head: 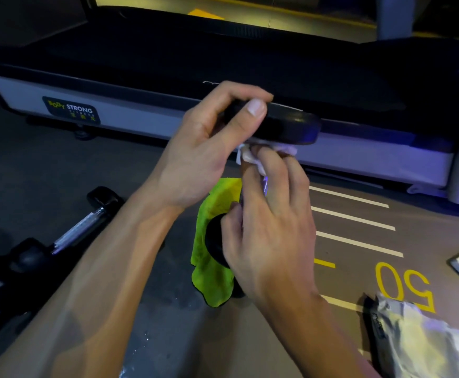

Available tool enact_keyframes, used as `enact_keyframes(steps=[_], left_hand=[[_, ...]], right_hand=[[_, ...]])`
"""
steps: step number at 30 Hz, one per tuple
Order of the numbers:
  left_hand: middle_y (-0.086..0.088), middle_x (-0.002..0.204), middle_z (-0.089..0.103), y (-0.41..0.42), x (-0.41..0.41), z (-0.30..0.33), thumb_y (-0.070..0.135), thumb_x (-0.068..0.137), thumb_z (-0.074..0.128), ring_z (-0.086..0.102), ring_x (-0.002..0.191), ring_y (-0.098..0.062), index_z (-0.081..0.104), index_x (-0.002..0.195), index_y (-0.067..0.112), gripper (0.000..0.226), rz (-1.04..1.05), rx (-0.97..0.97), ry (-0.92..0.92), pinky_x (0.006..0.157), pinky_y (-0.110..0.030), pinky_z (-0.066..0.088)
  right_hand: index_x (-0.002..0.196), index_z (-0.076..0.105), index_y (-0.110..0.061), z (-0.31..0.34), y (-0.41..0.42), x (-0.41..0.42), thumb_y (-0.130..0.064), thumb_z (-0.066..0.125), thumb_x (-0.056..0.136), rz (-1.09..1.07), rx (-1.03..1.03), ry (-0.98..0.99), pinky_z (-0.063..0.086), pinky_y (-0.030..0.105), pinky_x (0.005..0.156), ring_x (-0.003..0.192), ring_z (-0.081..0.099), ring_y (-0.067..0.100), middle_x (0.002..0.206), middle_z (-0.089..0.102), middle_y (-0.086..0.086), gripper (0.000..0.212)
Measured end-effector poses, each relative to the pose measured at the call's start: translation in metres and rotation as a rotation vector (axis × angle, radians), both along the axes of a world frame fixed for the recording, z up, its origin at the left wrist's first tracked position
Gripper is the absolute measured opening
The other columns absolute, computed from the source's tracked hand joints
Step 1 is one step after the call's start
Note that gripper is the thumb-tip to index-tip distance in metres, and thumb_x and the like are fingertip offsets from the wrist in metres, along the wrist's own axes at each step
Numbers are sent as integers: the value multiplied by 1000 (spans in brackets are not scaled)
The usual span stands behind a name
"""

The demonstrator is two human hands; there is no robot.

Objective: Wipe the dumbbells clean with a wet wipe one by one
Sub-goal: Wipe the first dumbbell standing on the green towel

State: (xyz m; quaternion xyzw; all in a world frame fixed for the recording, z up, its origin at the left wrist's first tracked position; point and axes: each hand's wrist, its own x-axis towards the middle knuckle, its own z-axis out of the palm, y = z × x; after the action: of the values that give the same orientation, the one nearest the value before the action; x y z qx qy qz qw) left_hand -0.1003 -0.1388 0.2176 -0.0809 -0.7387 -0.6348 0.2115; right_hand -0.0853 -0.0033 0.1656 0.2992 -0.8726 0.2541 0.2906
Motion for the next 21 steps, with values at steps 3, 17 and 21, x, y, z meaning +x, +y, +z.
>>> enact_keyframes(steps=[3, 17, 21], left_hand=[[-11, 128, 65, 0, 1, 1, 24, 105, 52, 60, 121, -20, 65, 119, 17, 20, 22, -23, -4, 103, -31, 47], [8, 120, 64, 2, -1, 1, 18, 106, 50, 60, 111, 2, 62, 120, 13, 19, -4, 41, 0, 95, -20, 47], [11, 121, 63, 1, -1, -2, 22, 108, 48, 58, 111, 0, 63, 118, 20, 18, 24, 46, -14, 98, -20, 47]], right_hand=[[143, 54, -5, -6, 11, 0, -9, 60, 84, 53, -122, -59, 47, 47, 104, 130, 49, 34, 146, 46, 11, 59], [148, 47, -5, -11, 14, -5, 6, 62, 84, 192, -346, -199, 31, 15, 113, 143, 33, -2, 152, 37, 2, 67], [144, 54, -8, -15, 22, -5, -3, 60, 88, 159, -350, -239, 36, 15, 110, 138, 44, 5, 147, 47, 0, 56]])
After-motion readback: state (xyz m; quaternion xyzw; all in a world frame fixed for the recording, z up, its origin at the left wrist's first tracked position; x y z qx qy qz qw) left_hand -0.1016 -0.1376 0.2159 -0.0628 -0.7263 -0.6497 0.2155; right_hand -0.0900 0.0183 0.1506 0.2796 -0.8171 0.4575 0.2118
